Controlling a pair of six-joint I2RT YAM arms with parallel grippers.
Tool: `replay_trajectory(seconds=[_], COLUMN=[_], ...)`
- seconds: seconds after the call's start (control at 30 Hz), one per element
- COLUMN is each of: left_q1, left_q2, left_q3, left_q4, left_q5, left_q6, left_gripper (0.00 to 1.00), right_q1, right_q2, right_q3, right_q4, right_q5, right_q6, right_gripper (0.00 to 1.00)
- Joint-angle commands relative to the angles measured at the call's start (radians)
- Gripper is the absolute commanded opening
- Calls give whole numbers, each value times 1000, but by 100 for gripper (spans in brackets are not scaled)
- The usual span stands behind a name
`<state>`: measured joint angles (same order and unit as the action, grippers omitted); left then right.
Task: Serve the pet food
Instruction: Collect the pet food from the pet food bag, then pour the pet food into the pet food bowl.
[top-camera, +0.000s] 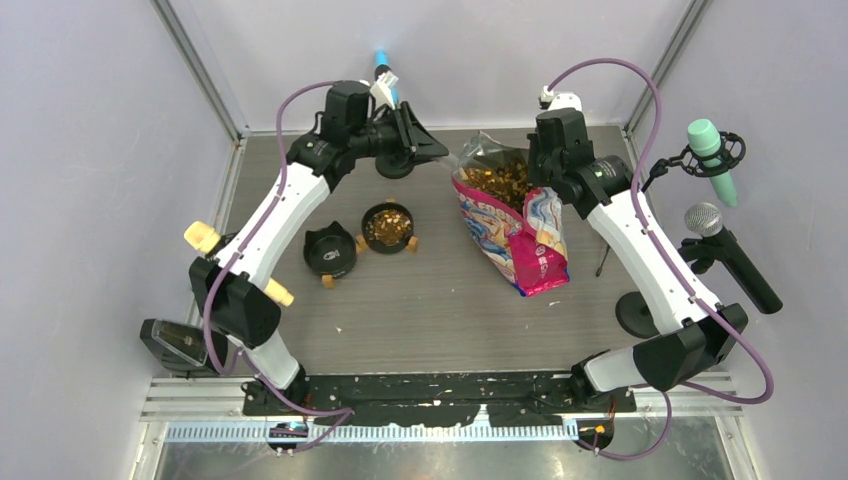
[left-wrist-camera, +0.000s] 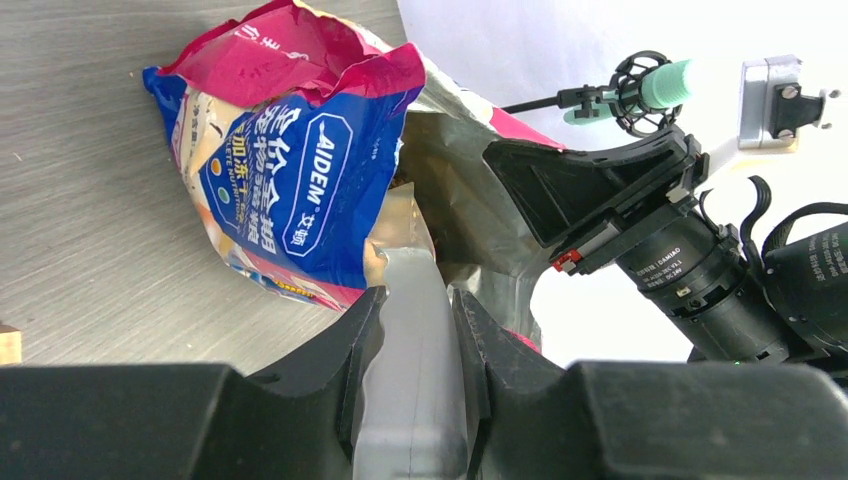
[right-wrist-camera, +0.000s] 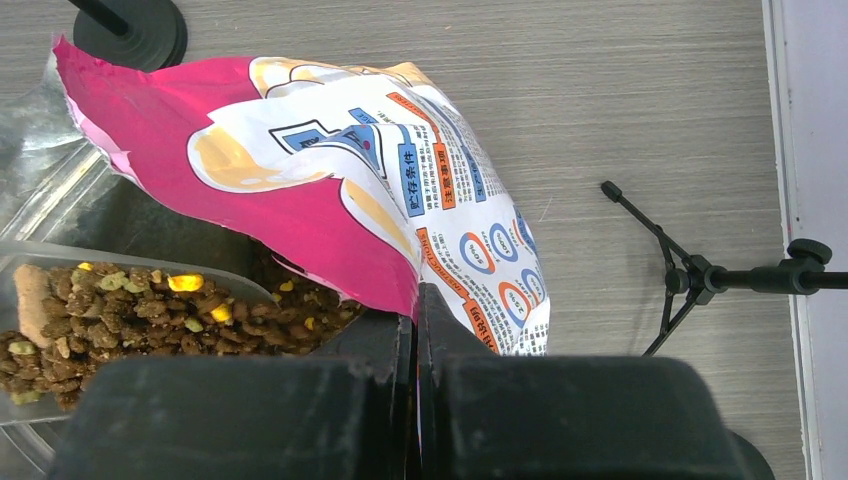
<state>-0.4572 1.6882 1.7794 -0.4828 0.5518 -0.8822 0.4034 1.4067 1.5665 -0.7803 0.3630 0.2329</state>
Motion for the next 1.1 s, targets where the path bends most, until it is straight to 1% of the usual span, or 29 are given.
replay_trajectory(seconds=[0.0,0.03,0.17,0.3,0.53,0.7,0.83,0.93,1.07], left_q1=[-11,-18,-20,-13,34,76,104,120,135], left_q2=[-79,-84,-88,-88,-85,-76,-72,-66,-60], left_q3=[72,78,69,33,-109,-227,-298,-326,-335], left_q4=[-39,-40,-23,25,253,487,667,769,850], left_q5=[-92,-101,-97,-73,45,139,181,202,221], left_q6=[76,92,71,0,-198,-357,-473,-540,-601], left_gripper=[0,0,0,0,0,0,0,0,0], right_q1=[-5,-5,-5,-5,-5,-5,-5,-5,-6], right_q2=[-53,-53,-52,-52,-61,-63,-64,-65,-66], right_q3=[16,17,20,27,23,23,21,21,21], right_q4=[12,13,12,6,3,4,4,3,4], right_q5=[5,3,0,-4,-13,-17,-15,-14,-12], right_q6=[15,15,17,21,25,25,25,24,24], right_gripper=[5,5,5,5,5,5,5,5,5])
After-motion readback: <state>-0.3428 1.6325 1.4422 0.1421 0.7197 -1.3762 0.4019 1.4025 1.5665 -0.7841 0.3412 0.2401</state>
